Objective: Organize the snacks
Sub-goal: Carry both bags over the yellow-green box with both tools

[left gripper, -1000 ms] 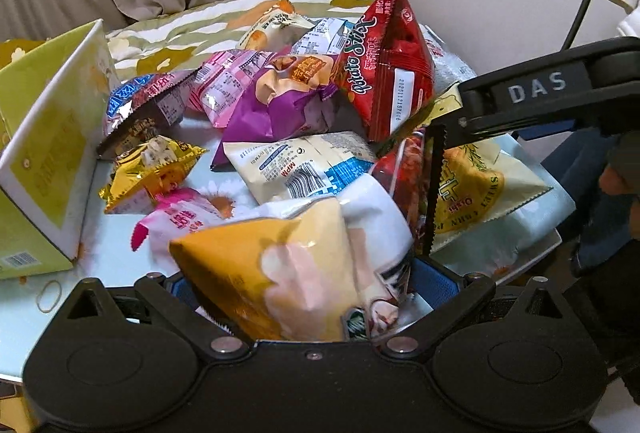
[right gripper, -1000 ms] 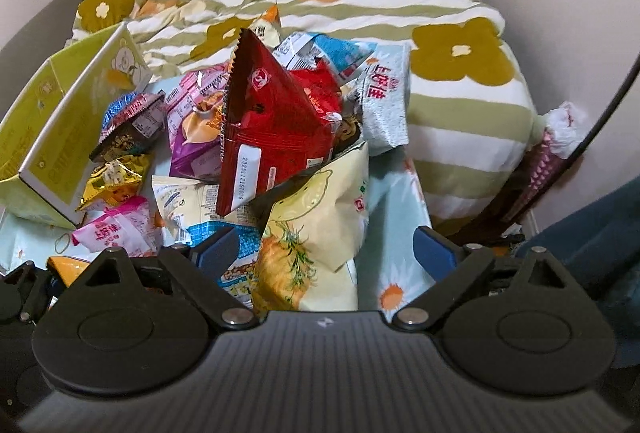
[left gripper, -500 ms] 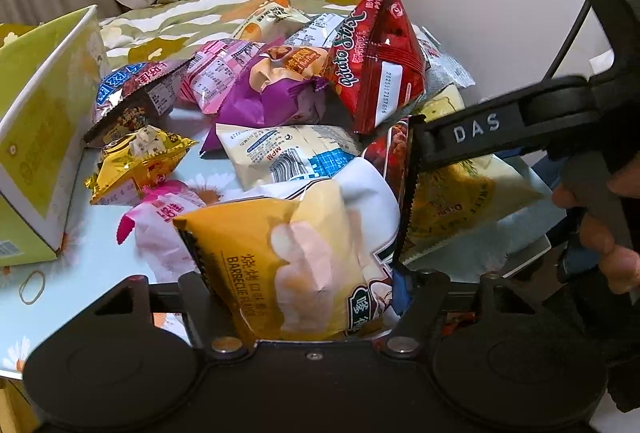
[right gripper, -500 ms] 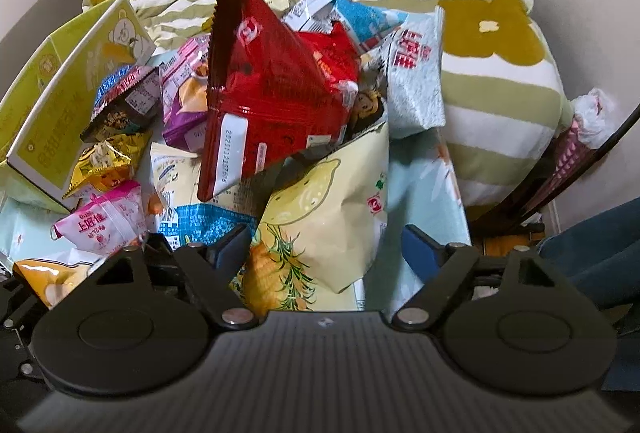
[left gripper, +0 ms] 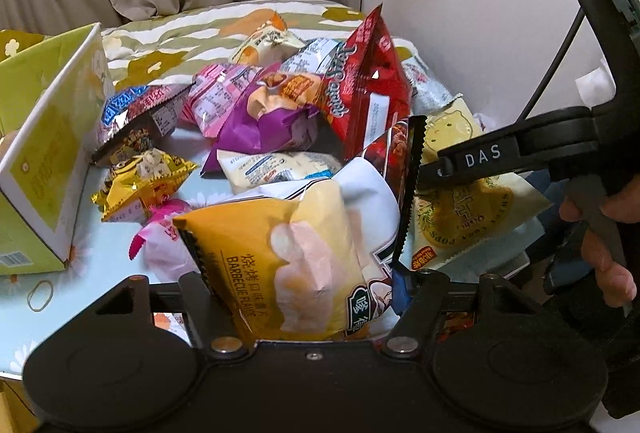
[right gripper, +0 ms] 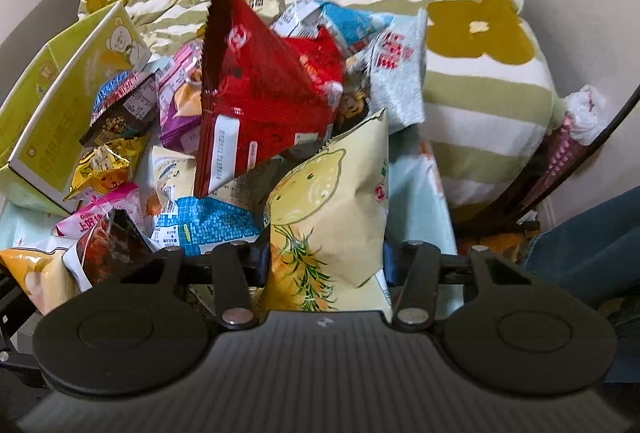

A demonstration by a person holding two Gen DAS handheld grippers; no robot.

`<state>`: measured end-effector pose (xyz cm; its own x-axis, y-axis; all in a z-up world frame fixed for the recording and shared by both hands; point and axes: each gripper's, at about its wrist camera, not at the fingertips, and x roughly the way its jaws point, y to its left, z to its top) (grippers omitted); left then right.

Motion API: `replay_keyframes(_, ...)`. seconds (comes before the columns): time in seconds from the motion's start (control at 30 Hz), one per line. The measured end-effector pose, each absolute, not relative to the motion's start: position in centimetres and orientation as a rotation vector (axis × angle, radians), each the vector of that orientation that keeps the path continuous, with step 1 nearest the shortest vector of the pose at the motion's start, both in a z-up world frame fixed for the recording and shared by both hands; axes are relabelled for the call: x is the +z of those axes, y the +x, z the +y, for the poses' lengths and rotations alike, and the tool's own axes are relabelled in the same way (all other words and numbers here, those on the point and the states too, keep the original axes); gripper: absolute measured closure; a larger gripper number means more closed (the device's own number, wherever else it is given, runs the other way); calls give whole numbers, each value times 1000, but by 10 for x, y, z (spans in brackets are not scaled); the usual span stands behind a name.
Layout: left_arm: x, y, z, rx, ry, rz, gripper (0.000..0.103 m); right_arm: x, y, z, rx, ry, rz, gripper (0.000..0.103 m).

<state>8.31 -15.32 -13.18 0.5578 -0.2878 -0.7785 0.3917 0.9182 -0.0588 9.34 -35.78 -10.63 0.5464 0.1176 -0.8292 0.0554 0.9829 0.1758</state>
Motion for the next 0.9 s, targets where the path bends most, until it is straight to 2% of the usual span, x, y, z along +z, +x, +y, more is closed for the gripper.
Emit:
replay_keyframes(0.5,-75,73,-135,-351,69,811,32,-43,59,-351,31,163,912,39)
replay_keyframes(0.9,-8,79,-52,-121,10,651,32,20,79,-286,207,118,760,39)
